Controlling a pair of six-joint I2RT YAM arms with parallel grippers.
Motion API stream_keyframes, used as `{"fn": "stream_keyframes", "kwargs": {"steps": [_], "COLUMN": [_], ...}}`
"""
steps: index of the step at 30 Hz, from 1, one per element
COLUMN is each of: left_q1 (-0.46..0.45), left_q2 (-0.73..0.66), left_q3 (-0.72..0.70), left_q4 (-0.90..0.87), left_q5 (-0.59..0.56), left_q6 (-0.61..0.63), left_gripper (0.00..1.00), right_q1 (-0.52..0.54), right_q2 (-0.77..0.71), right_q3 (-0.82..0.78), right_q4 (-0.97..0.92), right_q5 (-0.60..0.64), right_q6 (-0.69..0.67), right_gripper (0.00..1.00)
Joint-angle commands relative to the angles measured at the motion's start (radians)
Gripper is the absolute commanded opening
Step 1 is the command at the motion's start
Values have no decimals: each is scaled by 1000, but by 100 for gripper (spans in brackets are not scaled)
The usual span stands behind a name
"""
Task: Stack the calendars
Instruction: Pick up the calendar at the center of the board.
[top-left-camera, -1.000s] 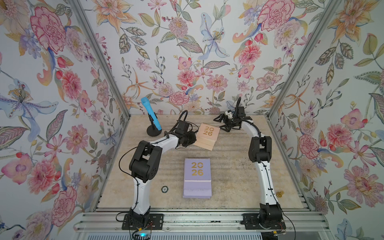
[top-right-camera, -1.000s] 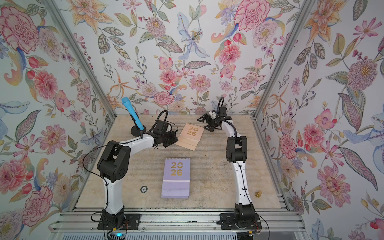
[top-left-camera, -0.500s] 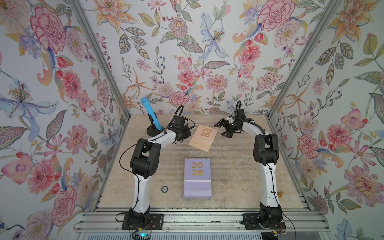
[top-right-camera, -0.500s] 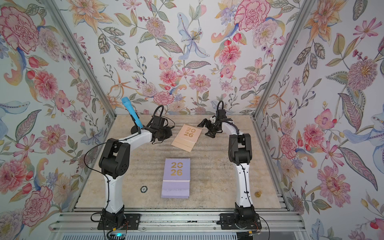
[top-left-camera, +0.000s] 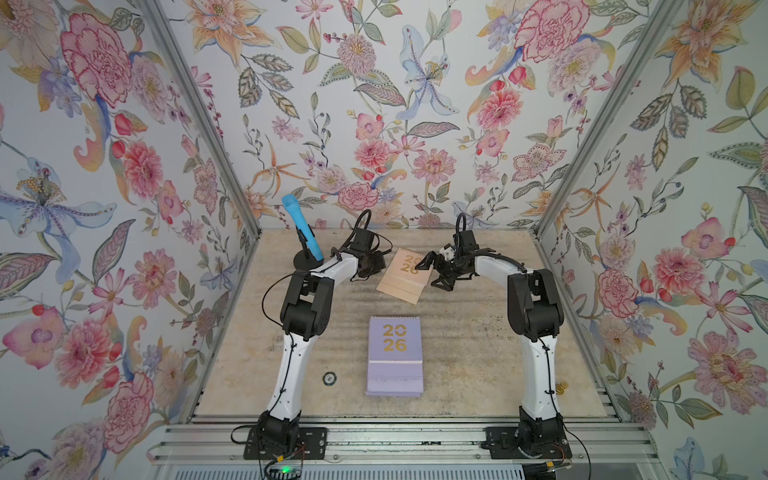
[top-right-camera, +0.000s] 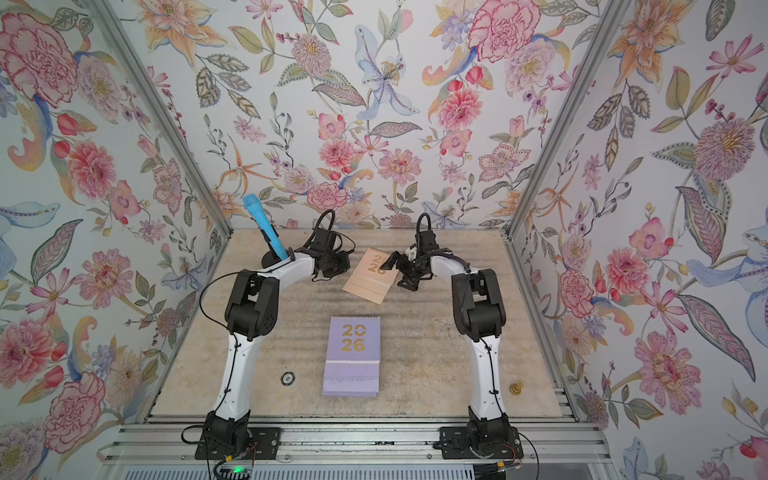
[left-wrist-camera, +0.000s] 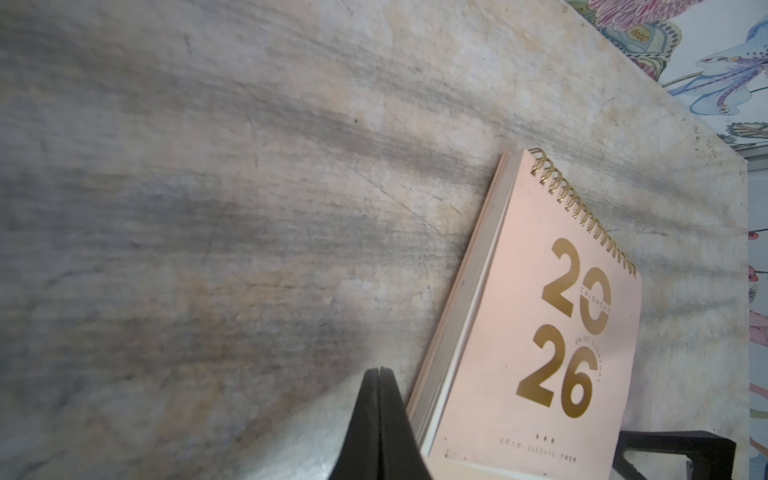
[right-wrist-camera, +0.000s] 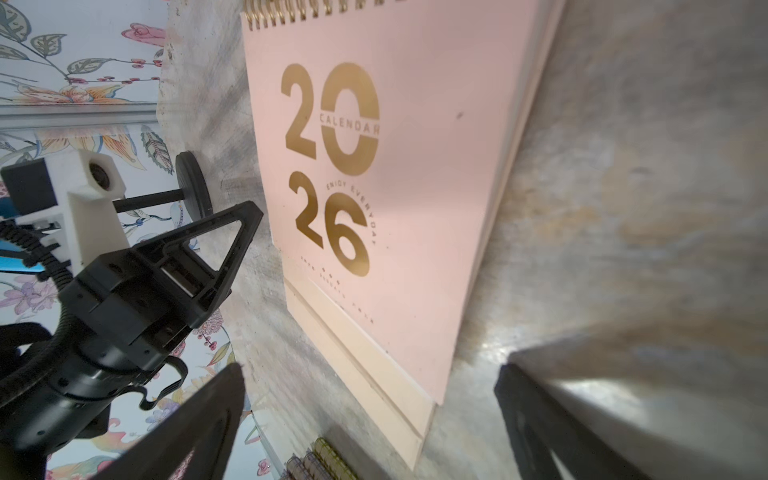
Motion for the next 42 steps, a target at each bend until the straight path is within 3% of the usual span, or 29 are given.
{"fn": "stream_keyframes", "kwargs": {"steps": [1, 10, 14, 17, 19, 26, 32, 42], "left_q1": [5, -18, -36, -36, -36, -42, -44, -41], "left_q2": [43, 88, 83, 52, 34, 17, -6, -32], "left_q3": [47, 69, 39, -47, -88, -93, -119, -147], "left_q4": [-36, -51, -63, -3, 40, 54, 65, 76], "left_q5": [52, 91, 104, 109, 122, 149, 156, 146], "left_q6": [13, 16, 13, -24, -51, -70, -79, -85], "left_gripper": [0, 0, 0, 0, 0, 0, 0, 0], "right_q1": [16, 22, 23, 23, 24, 51, 59, 61], "right_q2": [62, 78, 77, 78, 86, 104, 116, 132], "right_q3": [-76, -110, -168, -253, -278, -249, -259, -277], "right_q4": [-41, 105, 382, 728, 855, 917, 1122, 1268], "right_q5": [73, 30, -90, -160, -177, -197, -215, -208], "right_q6": [74, 142, 219, 381, 449, 466, 583, 680], "right_gripper": [99, 100, 98, 94, 91, 86, 79, 64]}}
